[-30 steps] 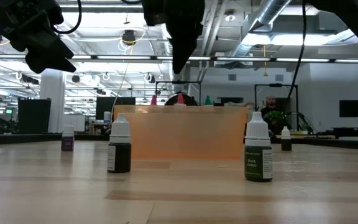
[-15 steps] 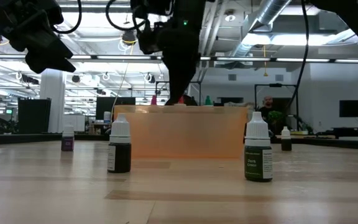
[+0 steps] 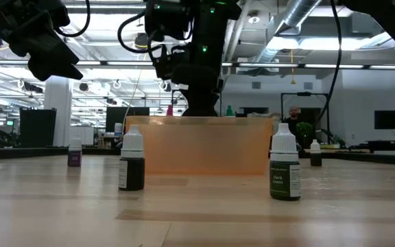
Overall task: Pick & Place food coloring
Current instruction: Put the large orange food coloring bottle into the bin
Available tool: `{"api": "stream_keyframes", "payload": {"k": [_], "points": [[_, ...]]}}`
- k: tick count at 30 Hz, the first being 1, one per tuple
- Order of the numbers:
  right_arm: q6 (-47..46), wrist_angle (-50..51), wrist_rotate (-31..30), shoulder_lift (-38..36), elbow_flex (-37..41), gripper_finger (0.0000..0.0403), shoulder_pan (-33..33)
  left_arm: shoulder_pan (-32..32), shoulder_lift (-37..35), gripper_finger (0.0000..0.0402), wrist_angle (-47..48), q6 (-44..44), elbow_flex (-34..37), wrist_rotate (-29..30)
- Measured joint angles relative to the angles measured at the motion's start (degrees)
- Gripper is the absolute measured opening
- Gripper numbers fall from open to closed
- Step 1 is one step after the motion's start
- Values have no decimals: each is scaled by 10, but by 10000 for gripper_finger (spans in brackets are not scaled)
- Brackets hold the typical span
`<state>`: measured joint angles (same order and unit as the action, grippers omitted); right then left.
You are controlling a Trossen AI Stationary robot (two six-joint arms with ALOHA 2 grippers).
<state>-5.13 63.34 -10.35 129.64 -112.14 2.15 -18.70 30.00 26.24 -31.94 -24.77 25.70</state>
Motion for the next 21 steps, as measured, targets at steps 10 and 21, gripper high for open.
{"api": "stream_keyframes", "payload": {"k": [10, 21], "points": [[13, -11, -39, 0, 0, 57, -4, 0, 0, 229, 0, 0, 0, 0], [22, -8, -49, 0, 0, 22, -9, 0, 0, 229, 0, 0, 0, 1]]}}
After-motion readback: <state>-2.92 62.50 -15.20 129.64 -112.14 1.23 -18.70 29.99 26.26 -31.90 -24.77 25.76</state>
